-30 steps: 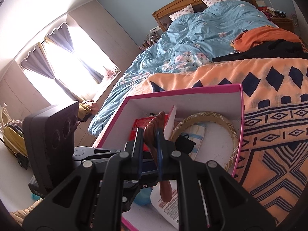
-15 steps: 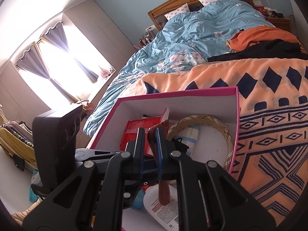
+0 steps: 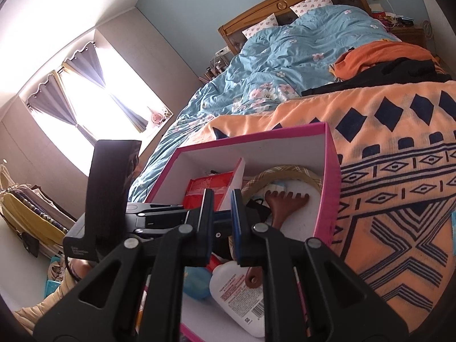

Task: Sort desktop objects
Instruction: 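Lower the comb into the pink box and open both tools, then withdraw both tools from the box toward the cluttered pile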

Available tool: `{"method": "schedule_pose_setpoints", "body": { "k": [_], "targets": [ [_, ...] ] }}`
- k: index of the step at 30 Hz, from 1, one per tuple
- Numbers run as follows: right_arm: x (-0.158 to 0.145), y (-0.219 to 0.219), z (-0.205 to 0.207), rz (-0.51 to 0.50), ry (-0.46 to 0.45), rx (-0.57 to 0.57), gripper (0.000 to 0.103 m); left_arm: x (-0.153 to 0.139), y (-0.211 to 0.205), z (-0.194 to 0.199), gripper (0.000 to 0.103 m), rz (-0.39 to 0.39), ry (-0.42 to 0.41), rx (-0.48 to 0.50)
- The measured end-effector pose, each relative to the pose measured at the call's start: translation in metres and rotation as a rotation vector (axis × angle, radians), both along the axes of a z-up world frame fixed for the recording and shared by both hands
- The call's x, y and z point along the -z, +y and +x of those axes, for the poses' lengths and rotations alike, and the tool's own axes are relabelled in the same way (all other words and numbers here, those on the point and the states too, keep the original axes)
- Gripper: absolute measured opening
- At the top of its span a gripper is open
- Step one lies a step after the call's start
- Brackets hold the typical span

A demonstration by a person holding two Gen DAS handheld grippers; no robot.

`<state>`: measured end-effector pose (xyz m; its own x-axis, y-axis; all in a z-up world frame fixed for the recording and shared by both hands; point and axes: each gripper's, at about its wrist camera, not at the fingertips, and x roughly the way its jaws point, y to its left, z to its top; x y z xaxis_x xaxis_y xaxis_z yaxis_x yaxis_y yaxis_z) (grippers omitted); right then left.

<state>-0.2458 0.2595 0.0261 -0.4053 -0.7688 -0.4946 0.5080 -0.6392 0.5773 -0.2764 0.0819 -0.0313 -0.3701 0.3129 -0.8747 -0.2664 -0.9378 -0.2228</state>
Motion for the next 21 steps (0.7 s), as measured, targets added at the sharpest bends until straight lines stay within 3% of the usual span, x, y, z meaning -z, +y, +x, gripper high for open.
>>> {"method": "schedule_pose_setpoints", "body": {
  "k": [4,11,21],
  "targets": [
    [0.003,0.006,0.007,-0.004,-0.001,-0.004,0.015,0.006,0.008,0.013,0.017,-0.054,0.000,0.042],
    [0.002,0.014,0.022,-0.019,0.008,-0.018,0.016,-0.006,0.007,0.043,0.024,-0.055,0.057,0.061],
    [-0.009,0.022,0.088,-0.017,0.065,-0.119,0.041,-0.046,-0.003,0.129,0.036,-0.057,0.202,0.152]
  ]
}}
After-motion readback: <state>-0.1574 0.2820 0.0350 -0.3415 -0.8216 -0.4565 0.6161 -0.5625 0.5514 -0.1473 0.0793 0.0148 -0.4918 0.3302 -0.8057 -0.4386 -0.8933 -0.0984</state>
